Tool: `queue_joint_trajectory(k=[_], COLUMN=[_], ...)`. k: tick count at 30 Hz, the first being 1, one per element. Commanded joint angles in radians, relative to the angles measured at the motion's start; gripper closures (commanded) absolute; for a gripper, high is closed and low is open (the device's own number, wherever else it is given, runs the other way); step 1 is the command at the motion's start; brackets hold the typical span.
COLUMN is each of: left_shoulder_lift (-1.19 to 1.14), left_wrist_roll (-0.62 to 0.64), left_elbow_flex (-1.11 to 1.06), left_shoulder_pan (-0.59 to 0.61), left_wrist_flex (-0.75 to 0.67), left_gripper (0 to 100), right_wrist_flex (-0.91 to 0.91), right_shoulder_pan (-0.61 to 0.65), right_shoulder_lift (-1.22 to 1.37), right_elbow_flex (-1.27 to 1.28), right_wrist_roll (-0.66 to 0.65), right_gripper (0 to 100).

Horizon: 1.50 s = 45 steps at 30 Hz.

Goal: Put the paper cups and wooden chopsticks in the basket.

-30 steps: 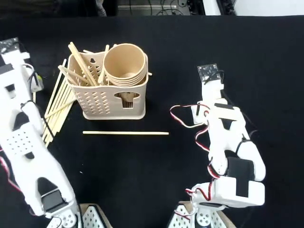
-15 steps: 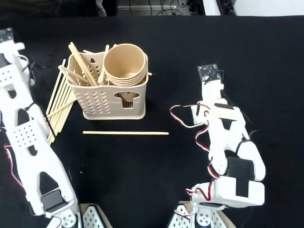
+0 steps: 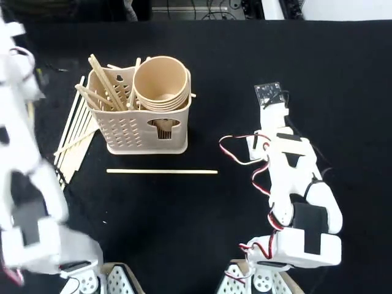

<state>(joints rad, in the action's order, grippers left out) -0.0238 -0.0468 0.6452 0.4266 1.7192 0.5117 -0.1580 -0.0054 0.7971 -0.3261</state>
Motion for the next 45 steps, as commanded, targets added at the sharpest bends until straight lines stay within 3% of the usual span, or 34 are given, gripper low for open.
queue_joint_trajectory(k=[1,4,7,14,17,20,23,26,32,38,45], left_shoulder_lift=[0.416,0.603,0.786,1.191,1.269,1.261,1.24,1.237,1.226,1.046,0.75], left_wrist_roll=[0.009,0.009,0.017,0.017,0.011,0.018,0.044,0.118,0.13,0.138,0.195], left_elbow_flex=[-0.265,-0.458,-0.69,-1.285,-1.535,-1.682,-1.689,-1.557,-1.213,-1.21,-1.25], left_shoulder_pan=[-0.128,-0.211,-0.268,-0.414,-0.466,-0.455,-0.404,-0.36,-0.343,-0.289,-0.285], left_wrist_flex=[-0.155,-0.33,-0.552,-1.221,-1.504,-1.679,-1.723,-1.711,-1.462,-1.714,-1.732], left_gripper=[97,97,97,97,97,97,97,97,97,97,97], right_wrist_flex=[-0.008,-0.008,-0.008,-0.008,-0.008,-0.008,-0.008,-0.008,-0.008,-0.008,-0.008], right_shoulder_pan=[0.014,0.014,0.014,0.014,0.014,0.014,0.014,0.014,0.014,0.015,0.015], right_shoulder_lift=[-0.045,-0.045,-0.045,-0.045,-0.045,-0.045,-0.045,-0.045,-0.045,-0.045,-0.045], right_elbow_flex=[-0.005,-0.005,-0.005,-0.005,-0.005,-0.005,-0.005,-0.005,-0.005,-0.004,-0.004], right_wrist_roll=[-0.011,-0.011,-0.011,-0.011,-0.011,-0.011,-0.011,-0.011,-0.012,-0.054,-0.055], right_gripper=[90.7,97.9,98.2,98.7,98.7,98.7,98.7,98.7,98.6,98.7,98.7])
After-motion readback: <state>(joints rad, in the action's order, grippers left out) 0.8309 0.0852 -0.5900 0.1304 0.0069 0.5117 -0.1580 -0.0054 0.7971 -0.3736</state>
